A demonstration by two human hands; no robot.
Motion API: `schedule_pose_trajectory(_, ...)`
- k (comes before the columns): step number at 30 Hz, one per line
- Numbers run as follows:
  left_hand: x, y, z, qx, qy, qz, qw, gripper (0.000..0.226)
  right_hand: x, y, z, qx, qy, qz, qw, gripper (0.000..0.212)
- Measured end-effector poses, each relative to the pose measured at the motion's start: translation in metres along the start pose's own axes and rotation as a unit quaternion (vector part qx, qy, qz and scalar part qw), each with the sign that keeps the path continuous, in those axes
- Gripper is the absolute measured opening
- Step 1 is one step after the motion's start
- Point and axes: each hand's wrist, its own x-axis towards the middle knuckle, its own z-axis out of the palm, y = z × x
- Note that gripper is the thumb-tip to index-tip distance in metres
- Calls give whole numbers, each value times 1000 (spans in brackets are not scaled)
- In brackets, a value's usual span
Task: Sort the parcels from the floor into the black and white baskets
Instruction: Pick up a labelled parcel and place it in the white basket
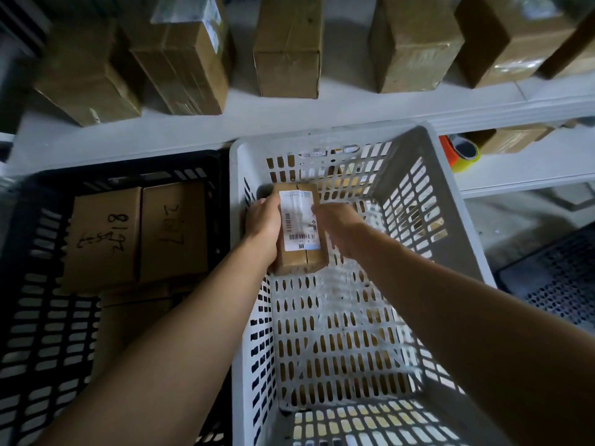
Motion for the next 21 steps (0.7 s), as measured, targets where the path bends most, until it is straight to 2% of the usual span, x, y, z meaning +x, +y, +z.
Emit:
schedule_pose_trajectory(3, -24, 22, -5, -3, -27, 49, 998, 27, -34, -22, -17, 37, 25, -65, 997, 39)
schedule_pose_trajectory(7, -72, 57, -16, -41, -48, 109, 992, 20, -92, -45, -39, 79, 8, -135, 988, 21)
schedule_pose_trajectory(13, -149, 89, -29, -19, -92, 226, 970, 18, -166, -59, -57, 118, 44, -229, 965, 43)
schedule_pose_trajectory(17, -201, 104, -20, -1, -166, 309, 936, 24, -221, -64, -72, 167, 84, -275, 943, 49)
schedule_pose_trajectory(21, -259, 114, 2, 26, -257, 400, 879, 30, -280, -54, -97, 215, 179, -316, 907, 35)
